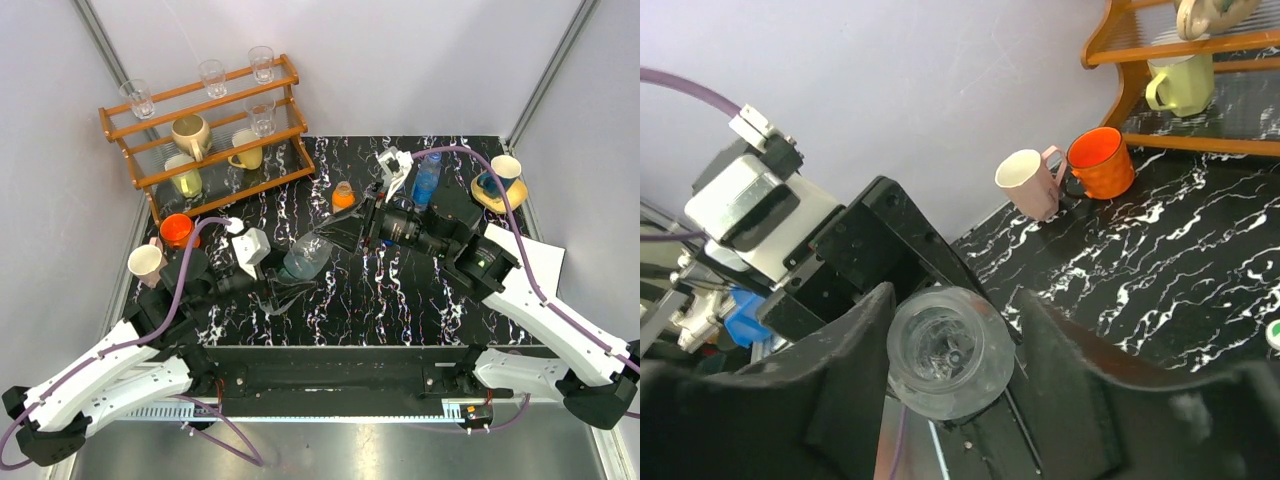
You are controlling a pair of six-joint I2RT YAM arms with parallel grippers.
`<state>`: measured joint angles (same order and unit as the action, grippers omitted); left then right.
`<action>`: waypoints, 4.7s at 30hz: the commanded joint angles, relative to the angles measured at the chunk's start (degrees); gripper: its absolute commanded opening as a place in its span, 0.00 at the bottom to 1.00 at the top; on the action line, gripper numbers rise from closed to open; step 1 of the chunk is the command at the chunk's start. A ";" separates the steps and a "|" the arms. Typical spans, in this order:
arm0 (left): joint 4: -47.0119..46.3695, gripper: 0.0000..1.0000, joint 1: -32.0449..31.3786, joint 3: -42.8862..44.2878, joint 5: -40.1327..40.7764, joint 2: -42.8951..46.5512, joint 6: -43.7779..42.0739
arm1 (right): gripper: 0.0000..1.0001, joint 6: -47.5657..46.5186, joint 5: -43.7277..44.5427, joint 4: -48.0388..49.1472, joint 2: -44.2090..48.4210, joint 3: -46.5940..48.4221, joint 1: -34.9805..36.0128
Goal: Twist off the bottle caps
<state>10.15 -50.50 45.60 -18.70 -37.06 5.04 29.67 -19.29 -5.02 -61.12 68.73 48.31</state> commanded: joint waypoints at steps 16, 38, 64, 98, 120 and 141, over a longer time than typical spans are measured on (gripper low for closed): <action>7.59 0.99 0.23 3.09 27.05 7.43 -2.22 | 0.00 -8.30 21.35 -4.05 -9.07 8.00 0.20; 19.82 0.99 0.23 -2.63 39.44 21.94 3.31 | 0.00 -28.71 52.60 -3.94 -56.99 42.79 -0.24; 19.20 0.99 0.23 -4.56 37.33 23.35 3.22 | 0.00 -24.66 48.99 -8.87 -64.74 49.05 -2.00; 18.85 0.99 0.23 -4.21 37.86 21.41 3.22 | 0.60 -23.08 49.43 -5.71 -58.94 40.52 -2.43; 18.59 0.99 0.23 -4.21 37.42 20.80 3.49 | 0.72 -23.61 48.29 -6.50 -58.85 42.63 -3.23; 18.59 0.99 0.23 -4.38 37.07 20.98 3.40 | 0.75 -22.99 47.68 -7.11 -59.02 42.89 -3.23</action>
<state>31.07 -50.46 41.10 19.09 -15.57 8.23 5.91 28.91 -12.62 -123.26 109.47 45.52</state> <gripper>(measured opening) 0.987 0.751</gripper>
